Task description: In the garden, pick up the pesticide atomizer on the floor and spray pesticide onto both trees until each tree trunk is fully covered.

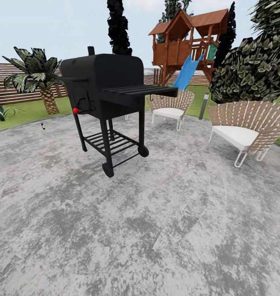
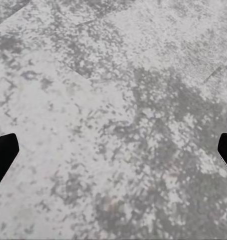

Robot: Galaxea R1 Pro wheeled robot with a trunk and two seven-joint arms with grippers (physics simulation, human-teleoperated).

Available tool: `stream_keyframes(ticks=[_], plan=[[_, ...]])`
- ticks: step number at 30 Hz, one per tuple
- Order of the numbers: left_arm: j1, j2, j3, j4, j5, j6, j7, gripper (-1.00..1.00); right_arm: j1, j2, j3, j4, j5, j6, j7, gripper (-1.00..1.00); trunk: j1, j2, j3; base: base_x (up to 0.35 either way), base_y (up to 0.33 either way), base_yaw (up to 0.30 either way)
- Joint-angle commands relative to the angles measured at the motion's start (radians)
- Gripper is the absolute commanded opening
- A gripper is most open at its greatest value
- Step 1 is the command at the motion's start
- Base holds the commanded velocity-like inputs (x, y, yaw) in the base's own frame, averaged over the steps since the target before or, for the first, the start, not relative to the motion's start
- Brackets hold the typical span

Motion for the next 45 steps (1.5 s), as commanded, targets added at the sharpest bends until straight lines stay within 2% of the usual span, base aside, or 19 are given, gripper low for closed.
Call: stream_keyframes(ticks=[1,18,45], plan=[[0.000,0.000,-0.002,0.001,0.007,-0.003,0.000,1.00,0.000,0.000,0.001,0.001,0.005,-0.002,-0.006,1.00,0.000,0.000,-0.001,0.337,0.000,0.013],[0.000,0.000,-0.001,0.001,0.007,-0.003,0.000,1.00,0.000,0.001,0.001,0.001,0.005,-0.002,-0.006,1.00,0.000,0.000,-0.001,0.337,0.000,0.020],[0.000,0.000,0.000,0.001,0.010,-0.003,0.000,1.00,0.000,0.001,0.001,0.001,0.005,-0.002,-0.006,1.00,0.000,0.000,-0.001,0.337,0.000,0.269]])
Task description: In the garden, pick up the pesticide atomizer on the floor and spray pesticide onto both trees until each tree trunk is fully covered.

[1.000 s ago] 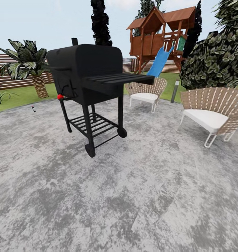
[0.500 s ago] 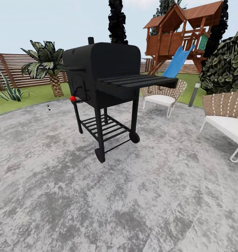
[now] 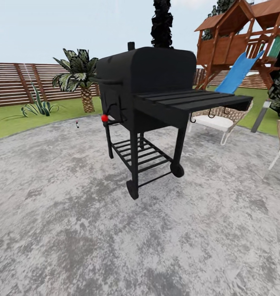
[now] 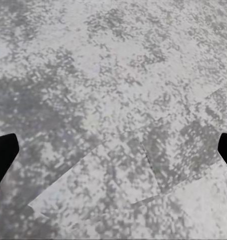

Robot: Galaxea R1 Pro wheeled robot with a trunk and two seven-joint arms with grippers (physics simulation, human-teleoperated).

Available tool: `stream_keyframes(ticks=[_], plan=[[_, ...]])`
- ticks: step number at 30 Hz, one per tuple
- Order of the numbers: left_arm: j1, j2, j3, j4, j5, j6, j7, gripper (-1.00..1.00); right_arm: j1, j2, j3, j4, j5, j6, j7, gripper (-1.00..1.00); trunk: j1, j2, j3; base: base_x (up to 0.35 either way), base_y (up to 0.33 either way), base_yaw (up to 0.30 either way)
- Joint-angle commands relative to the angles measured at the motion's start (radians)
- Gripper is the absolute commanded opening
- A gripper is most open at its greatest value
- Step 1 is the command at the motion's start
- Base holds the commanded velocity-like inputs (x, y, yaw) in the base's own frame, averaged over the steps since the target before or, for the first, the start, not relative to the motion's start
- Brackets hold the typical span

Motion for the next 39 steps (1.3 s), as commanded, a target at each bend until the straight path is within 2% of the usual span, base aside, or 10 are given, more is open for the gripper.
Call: stream_keyframes(ticks=[1,39], plan=[[-0.001,0.000,-0.002,0.001,0.008,-0.003,0.000,1.00,0.000,0.000,0.001,0.000,0.005,-0.002,-0.006,1.00,0.000,0.000,-0.001,0.337,0.000,0.277],[-0.002,0.000,-0.002,0.001,0.008,-0.003,0.000,1.00,0.000,0.000,0.001,0.000,0.005,-0.002,-0.006,1.00,0.000,0.000,-0.001,0.337,0.022,0.277]])
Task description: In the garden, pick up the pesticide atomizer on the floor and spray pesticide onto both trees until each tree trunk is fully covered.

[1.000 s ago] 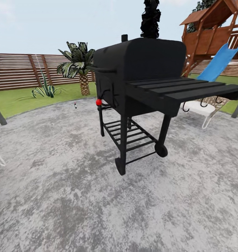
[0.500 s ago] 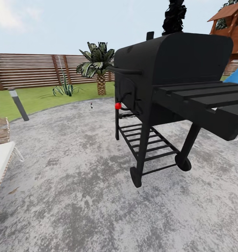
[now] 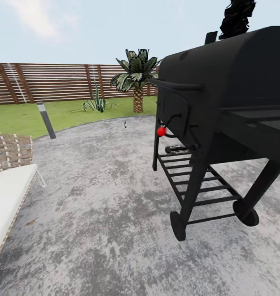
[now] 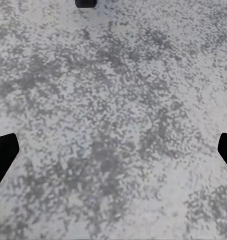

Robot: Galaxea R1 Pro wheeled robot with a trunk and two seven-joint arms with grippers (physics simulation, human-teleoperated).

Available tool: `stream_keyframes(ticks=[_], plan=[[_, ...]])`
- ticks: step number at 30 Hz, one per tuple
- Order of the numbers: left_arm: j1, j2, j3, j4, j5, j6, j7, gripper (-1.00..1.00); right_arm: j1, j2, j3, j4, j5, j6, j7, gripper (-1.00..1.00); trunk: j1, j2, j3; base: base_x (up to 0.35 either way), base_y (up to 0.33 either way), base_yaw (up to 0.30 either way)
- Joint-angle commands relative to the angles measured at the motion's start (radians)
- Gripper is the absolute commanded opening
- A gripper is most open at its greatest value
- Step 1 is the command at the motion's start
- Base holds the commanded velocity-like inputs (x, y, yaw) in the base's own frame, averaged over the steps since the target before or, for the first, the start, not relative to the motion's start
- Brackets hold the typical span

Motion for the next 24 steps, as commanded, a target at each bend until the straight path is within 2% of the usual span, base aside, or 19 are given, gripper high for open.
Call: stream_keyframes(ticks=[1,6,17,24], plan=[[-0.001,0.000,-0.002,0.001,0.008,-0.003,0.000,1.00,0.000,0.000,0.001,0.000,0.005,-0.002,-0.006,1.00,0.000,0.000,-0.001,0.337,0.000,0.277],[-0.001,0.000,-0.002,0.001,0.008,-0.003,0.000,1.00,0.000,0.000,0.001,0.000,0.005,-0.002,-0.006,1.00,0.000,0.000,-0.001,0.337,0.000,0.129],[0.000,0.000,-0.002,0.001,0.009,-0.003,0.000,1.00,0.000,0.000,0.001,0.000,0.006,-0.002,-0.006,1.00,0.000,0.000,-0.001,0.337,0.001,0.009],[0.000,0.000,-0.002,0.001,0.009,-0.003,0.000,1.00,0.000,0.000,0.001,0.000,0.006,-0.002,-0.006,1.00,0.000,0.000,-0.001,0.329,0.120,0.000]])
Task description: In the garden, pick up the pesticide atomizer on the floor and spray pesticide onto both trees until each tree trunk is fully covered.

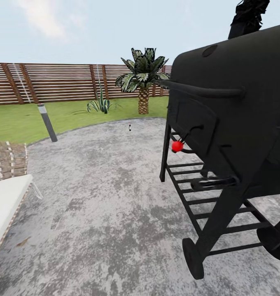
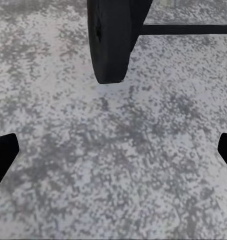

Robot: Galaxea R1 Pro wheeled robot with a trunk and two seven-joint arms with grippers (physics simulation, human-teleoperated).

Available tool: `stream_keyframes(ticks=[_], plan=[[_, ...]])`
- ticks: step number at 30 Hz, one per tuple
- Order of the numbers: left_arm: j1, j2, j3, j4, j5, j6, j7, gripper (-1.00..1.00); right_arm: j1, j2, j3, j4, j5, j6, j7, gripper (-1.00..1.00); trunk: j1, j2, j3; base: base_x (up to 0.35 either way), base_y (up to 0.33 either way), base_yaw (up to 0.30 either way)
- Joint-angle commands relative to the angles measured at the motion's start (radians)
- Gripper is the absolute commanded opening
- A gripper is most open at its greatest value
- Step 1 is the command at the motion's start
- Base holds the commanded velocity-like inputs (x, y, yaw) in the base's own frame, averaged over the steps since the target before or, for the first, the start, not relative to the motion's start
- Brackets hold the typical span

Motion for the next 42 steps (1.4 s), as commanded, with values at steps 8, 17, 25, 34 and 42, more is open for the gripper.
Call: stream_keyframes(ticks=[8,17,25,34,42], plan=[[-0.001,0.000,-0.002,0.001,0.008,-0.003,0.000,1.00,0.000,0.000,0.001,0.000,0.005,-0.002,-0.006,1.00,0.000,0.000,-0.001,0.318,0.182,0.000],[-0.001,0.000,-0.002,0.001,0.008,-0.003,0.000,1.00,0.000,0.000,0.001,0.000,0.005,-0.002,-0.006,1.00,0.000,0.000,-0.001,0.286,0.228,0.000],[-0.001,0.000,-0.002,0.001,0.008,-0.003,0.000,1.00,0.000,0.000,0.001,0.000,0.005,-0.002,-0.006,1.00,0.000,0.000,-0.001,0.283,0.233,0.000],[-0.001,0.000,-0.002,0.001,0.008,-0.003,0.000,1.00,0.000,0.000,0.001,0.000,0.005,-0.002,-0.006,1.00,0.000,0.000,-0.001,0.283,0.224,0.000],[-0.001,0.000,-0.002,0.001,0.008,-0.003,0.000,1.00,0.000,0.000,0.001,0.001,0.006,-0.002,-0.006,1.00,0.000,0.000,-0.001,0.287,0.206,0.000]])
